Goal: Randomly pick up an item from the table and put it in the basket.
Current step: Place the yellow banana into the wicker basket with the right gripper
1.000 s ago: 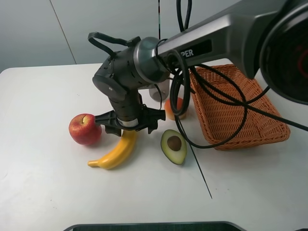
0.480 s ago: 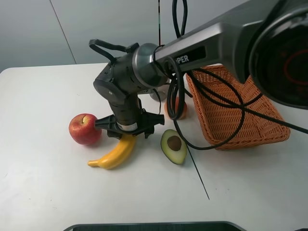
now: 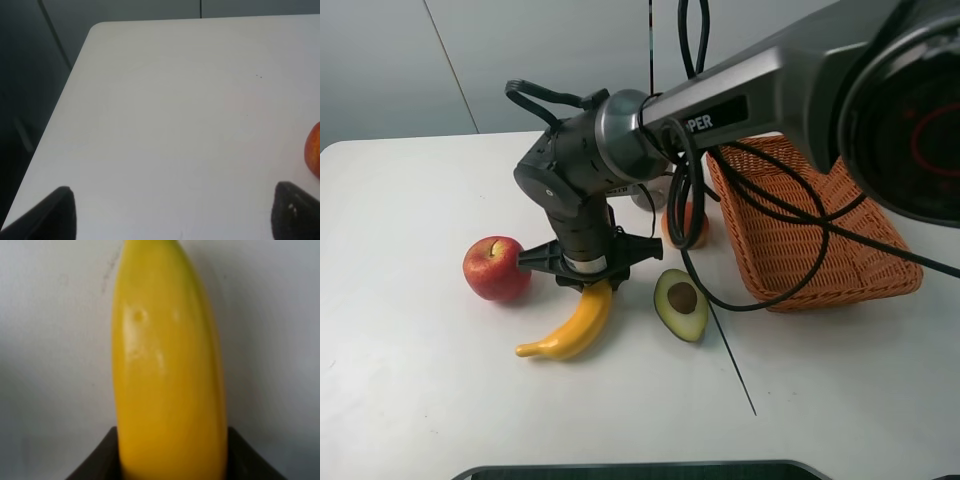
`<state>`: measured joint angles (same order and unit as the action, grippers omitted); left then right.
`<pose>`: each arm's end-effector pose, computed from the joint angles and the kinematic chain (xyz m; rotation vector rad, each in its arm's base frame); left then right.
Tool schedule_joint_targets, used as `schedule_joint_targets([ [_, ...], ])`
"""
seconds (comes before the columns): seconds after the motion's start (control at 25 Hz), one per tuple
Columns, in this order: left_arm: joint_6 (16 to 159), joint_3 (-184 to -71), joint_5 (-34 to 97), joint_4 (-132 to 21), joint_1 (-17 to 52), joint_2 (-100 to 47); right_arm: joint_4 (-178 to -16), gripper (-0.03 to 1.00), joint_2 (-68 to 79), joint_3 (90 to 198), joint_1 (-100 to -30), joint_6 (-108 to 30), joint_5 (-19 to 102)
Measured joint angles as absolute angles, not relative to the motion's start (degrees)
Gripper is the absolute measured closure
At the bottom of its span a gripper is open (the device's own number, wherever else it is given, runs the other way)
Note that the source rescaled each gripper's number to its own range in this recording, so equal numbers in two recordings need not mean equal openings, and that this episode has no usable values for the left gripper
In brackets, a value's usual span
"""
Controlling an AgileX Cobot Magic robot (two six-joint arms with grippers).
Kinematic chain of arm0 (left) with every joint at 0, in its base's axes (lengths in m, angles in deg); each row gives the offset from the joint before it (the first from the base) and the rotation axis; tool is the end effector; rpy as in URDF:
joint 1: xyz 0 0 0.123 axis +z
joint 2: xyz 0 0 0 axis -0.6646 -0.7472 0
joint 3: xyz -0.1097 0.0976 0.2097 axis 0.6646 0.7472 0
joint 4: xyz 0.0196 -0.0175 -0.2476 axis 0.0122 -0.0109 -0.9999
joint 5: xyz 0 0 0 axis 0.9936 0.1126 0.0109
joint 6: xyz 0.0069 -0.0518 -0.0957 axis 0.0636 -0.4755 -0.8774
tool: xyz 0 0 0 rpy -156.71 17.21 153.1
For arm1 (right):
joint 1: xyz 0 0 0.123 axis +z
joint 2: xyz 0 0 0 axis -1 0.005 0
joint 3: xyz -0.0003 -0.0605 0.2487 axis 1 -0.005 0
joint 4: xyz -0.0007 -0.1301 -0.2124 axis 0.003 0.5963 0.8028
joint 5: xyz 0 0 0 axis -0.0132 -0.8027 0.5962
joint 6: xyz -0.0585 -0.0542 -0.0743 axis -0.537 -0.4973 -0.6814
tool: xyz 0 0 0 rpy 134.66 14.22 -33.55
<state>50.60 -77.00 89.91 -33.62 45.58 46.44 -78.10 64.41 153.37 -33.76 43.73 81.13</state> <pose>0.0340 0.0162 0.2698 -0.1265 2.0448 0.1870 0.2462 0.3355 0.0435 -0.0942 2.9773 -0.0443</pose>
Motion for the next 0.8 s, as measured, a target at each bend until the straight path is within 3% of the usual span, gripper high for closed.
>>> schedule_joint_targets([
  [0.8,50.6,-77.0,89.9,-33.6,45.6,46.4,-81.4,0.95,58.3,153.4,-33.8,37.2,81.8],
])
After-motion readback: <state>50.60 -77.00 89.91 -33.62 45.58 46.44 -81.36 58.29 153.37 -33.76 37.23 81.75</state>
